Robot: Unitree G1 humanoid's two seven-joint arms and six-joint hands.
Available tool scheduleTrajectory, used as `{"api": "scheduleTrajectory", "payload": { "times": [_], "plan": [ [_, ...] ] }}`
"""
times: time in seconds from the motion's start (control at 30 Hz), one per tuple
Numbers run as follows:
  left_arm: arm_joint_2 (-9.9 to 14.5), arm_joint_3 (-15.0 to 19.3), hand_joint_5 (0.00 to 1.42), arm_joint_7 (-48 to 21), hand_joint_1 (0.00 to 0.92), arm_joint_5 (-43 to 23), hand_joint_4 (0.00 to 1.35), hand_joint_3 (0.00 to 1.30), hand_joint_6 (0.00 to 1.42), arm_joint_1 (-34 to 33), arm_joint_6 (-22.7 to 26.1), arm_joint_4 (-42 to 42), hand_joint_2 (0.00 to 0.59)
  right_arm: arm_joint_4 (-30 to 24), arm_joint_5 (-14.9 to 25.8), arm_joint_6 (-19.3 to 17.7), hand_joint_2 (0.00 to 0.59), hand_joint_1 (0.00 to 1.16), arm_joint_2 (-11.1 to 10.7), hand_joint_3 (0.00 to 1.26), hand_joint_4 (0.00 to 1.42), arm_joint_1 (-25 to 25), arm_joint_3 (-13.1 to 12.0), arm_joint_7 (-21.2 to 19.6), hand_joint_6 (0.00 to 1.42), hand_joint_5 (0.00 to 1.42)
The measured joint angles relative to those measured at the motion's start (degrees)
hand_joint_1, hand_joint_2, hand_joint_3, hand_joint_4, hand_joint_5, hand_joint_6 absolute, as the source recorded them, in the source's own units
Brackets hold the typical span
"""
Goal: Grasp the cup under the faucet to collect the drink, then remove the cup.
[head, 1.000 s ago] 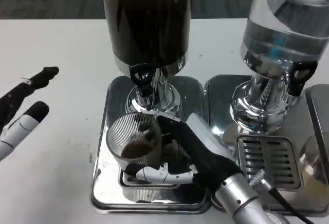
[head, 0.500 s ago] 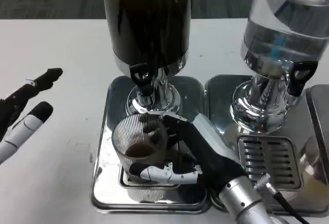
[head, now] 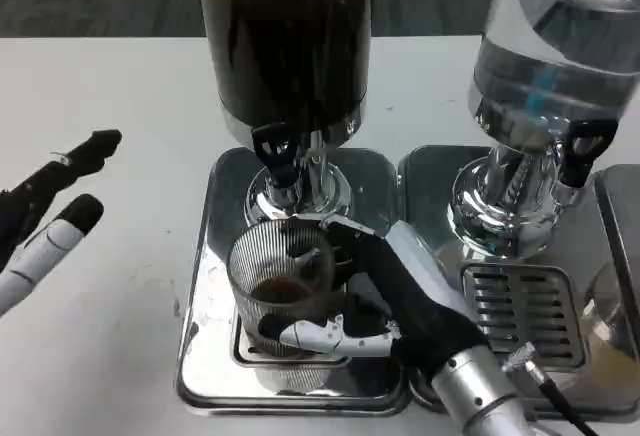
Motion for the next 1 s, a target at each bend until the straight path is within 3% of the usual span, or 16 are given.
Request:
{"api": "scheduleTrajectory", "payload": {
  "times": [0.63, 1.0],
  "plan": [
    [0.1, -0.2, 0.1, -1.0, 0.0, -0.3, 0.1, 0.14, 0.06, -1.6, 0.0, 1.2, 0.168, -0.4, 0.0, -0.2, 0.217, 0.7, 0.5, 0.39, 0.44, 1.2, -1.0, -1.4, 0.58, 0.53],
    [0.1, -0.8, 0.1, -1.1, 0.0, -0.3, 0.1, 0.14, 0.06, -2.1, 0.0, 2.5, 0.172, -3.0, -0.2, -0.2, 0.221, 0.71, -0.2, 0.41, 0.46, 3.1, -2.5, -1.8, 0.6, 0.55]
  ]
}}
